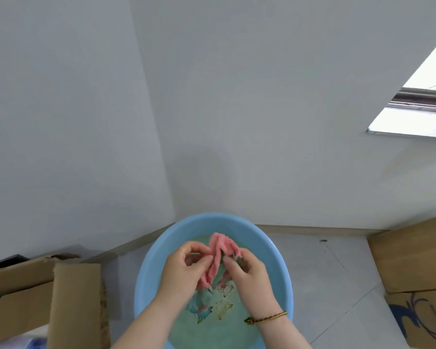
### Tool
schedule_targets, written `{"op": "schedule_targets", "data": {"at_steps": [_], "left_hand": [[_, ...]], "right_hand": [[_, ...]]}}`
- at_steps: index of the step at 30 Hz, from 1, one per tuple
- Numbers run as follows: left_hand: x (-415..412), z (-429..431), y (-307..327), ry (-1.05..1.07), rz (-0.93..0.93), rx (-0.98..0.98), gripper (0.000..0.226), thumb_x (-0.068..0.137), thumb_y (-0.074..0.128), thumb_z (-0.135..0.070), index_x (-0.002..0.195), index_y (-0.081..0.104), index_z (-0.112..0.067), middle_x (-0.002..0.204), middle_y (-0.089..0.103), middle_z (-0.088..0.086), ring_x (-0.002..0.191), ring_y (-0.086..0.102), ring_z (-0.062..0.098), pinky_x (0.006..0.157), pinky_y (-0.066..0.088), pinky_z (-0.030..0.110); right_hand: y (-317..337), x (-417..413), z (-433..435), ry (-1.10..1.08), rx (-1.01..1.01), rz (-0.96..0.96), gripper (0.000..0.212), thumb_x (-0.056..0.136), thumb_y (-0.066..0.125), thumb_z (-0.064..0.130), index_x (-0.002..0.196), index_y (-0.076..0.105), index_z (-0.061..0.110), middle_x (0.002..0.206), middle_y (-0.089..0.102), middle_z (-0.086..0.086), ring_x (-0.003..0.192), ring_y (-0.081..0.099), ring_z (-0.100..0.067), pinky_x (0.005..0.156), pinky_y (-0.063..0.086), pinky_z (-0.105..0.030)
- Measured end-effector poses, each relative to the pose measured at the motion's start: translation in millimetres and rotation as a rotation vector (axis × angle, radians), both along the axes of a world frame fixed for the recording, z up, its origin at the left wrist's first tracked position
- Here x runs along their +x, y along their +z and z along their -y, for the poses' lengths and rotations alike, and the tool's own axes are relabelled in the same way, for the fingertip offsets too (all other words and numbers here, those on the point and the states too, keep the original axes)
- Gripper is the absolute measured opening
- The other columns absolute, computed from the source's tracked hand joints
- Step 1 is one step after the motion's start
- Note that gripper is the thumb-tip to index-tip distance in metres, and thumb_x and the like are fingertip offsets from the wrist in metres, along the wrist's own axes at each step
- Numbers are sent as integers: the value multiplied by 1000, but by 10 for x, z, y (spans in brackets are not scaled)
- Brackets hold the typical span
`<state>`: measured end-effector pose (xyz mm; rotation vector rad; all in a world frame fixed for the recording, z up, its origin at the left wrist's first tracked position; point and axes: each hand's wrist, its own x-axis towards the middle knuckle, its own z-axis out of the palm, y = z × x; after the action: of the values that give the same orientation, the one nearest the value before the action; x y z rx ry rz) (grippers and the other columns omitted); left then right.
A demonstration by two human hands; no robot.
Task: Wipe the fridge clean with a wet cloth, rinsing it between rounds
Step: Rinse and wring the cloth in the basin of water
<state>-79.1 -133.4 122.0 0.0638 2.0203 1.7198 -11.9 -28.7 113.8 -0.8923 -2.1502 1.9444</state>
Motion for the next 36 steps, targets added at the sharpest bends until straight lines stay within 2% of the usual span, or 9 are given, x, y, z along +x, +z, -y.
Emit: {"op": "schedule_targets", "data": {"at_steps": [2, 6, 10, 16, 20, 22, 26, 33, 36], "left_hand": [[19, -39, 102, -10, -38, -4, 24, 80, 60, 4, 68, 59, -17, 56, 62, -10, 47, 55, -7, 45, 40, 5], [27, -129, 266, -141, -66, -44, 23, 92, 48, -20, 74, 61, -29, 83, 61, -15, 74, 55, -9, 58, 38, -3], [87, -200, 371, -240, 42, 31, 36, 82, 42, -49, 86, 66, -22, 80, 67, -2, 68, 62, 4, 60, 47, 13], [54, -295, 426, -157, 135, 125, 14, 89, 51, -23, 87, 65, -19, 84, 70, 0, 81, 64, 14, 69, 49, 21], [-24, -349, 538, 12, 171, 209, 19, 91, 48, -17, 81, 61, -9, 55, 63, 0, 57, 56, 17, 56, 42, 28], [-49, -429, 634, 65, 131, 240, 17, 91, 50, -14, 78, 61, -12, 58, 63, 0, 57, 57, 14, 54, 43, 25], [42, -672, 871, 43, 167, 350, 17, 89, 51, -10, 76, 62, -13, 58, 69, -5, 68, 62, 14, 54, 50, 23], [106, -834, 1089, -86, 230, 462, 20, 90, 48, -25, 85, 62, -11, 65, 72, 1, 64, 67, 16, 61, 53, 29], [109, -854, 1113, -163, 256, 463, 46, 82, 43, -49, 91, 63, -9, 79, 72, 9, 74, 68, 22, 63, 54, 30]], "right_hand": [[132, -15, -64, -85, -89, -29, 26, 90, 51, 3, 67, 60, 11, 53, 55, 5, 52, 51, -11, 60, 46, -29], [260, 3, -134, -89, -158, -47, 27, 91, 50, 8, 68, 63, 10, 61, 57, -5, 62, 50, -20, 67, 44, -37], [399, 17, -155, 22, -201, -101, 30, 94, 45, 11, 72, 65, 9, 64, 64, -9, 62, 56, -26, 65, 47, -37], [539, -3, -237, 49, -288, -159, 37, 97, 38, 9, 78, 69, 14, 69, 68, -6, 65, 63, -20, 67, 51, -34], [668, 55, -469, -183, -290, -166, 26, 87, 54, 20, 70, 72, 19, 73, 57, -6, 70, 49, -21, 67, 42, -33], [767, 124, -672, -313, -257, -198, 29, 94, 47, 12, 73, 67, 18, 77, 60, -3, 73, 54, -17, 71, 46, -28], [949, 277, -923, -376, -167, -236, 32, 96, 41, 8, 71, 61, 14, 72, 54, -5, 64, 48, -13, 51, 43, -13], [1155, 529, -1058, -358, -199, -296, 20, 91, 53, 13, 75, 65, 8, 80, 58, -12, 77, 52, -21, 70, 42, -33], [1218, 635, -946, -291, -159, -286, 11, 71, 66, 16, 77, 64, 6, 70, 63, -5, 64, 57, -14, 61, 48, -26]]}}
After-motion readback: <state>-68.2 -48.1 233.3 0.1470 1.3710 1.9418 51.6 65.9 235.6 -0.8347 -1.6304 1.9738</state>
